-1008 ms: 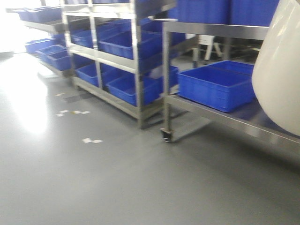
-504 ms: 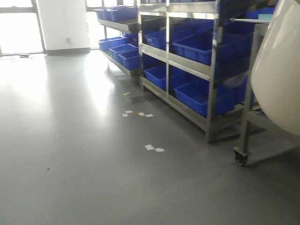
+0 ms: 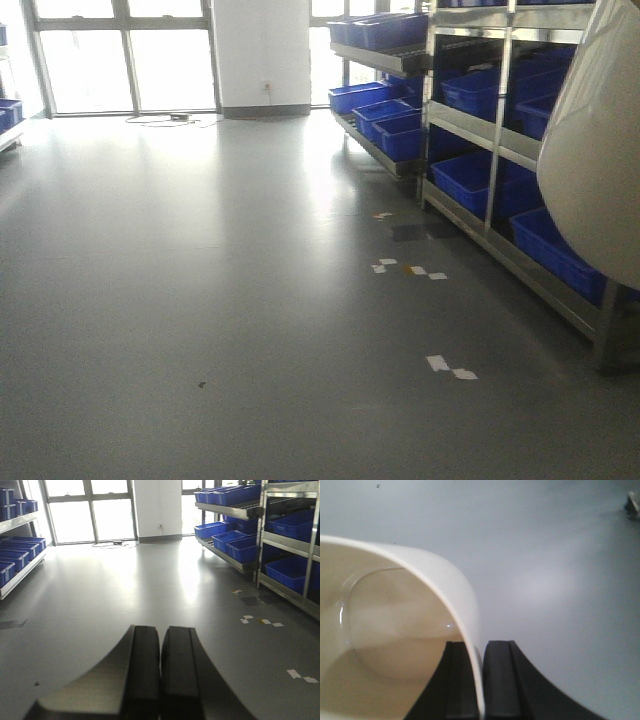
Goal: Move white bin to right shelf second layer
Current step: 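Turn the base past the blue crate shelves toward the windows, then drive the base across the room toward the windows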
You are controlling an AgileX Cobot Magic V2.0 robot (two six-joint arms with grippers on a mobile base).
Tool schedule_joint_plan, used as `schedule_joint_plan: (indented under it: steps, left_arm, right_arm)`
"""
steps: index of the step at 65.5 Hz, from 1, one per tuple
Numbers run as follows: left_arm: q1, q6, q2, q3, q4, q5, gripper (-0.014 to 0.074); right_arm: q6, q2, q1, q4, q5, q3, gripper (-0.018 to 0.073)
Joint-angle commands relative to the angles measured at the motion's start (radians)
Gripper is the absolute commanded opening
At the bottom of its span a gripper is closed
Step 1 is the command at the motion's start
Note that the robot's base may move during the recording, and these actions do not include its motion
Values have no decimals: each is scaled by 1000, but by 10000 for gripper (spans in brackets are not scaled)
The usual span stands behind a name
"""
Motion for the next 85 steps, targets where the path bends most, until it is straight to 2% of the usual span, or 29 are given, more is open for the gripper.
schedule_joint_plan:
  steps: [1,85]
  left_arm:
    - [2,-3,-16,37,-6,-84,85]
    - [2,-3,-16,37,-6,-84,85]
  right_arm:
    - [-4,-9,-5,1,-66,-29,57]
    - [-4,-9,-5,1,-66,-29,57]
